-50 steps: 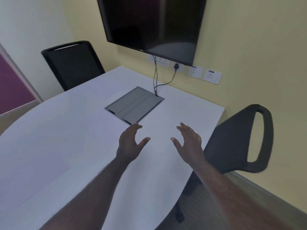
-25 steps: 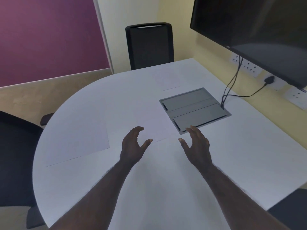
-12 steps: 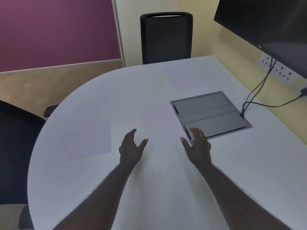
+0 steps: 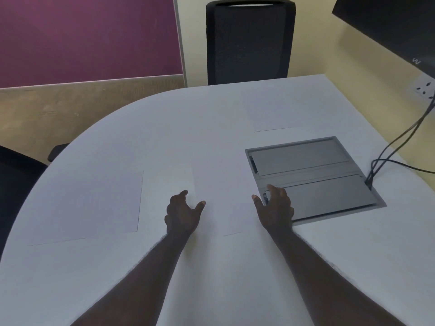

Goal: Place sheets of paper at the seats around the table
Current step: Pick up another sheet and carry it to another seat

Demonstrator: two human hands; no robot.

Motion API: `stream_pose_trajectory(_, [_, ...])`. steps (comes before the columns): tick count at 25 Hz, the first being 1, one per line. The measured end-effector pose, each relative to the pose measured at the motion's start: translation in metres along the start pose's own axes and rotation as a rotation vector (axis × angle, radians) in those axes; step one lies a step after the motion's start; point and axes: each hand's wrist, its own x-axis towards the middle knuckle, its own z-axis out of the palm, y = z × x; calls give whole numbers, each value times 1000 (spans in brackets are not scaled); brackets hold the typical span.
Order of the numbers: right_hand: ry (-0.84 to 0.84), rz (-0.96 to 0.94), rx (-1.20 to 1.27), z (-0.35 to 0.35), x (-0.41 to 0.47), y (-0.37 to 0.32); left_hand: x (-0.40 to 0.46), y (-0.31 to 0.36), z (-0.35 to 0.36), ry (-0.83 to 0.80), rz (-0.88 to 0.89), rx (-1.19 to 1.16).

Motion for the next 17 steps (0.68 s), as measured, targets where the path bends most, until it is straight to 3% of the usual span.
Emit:
stream_pose_trajectory(7, [-120,122,-20,34,38,8,32,5,32,-35,-132,126])
stream_pose_trajectory(17, [-105,167,-35,60,52,3,46,12,53,38,-143,198])
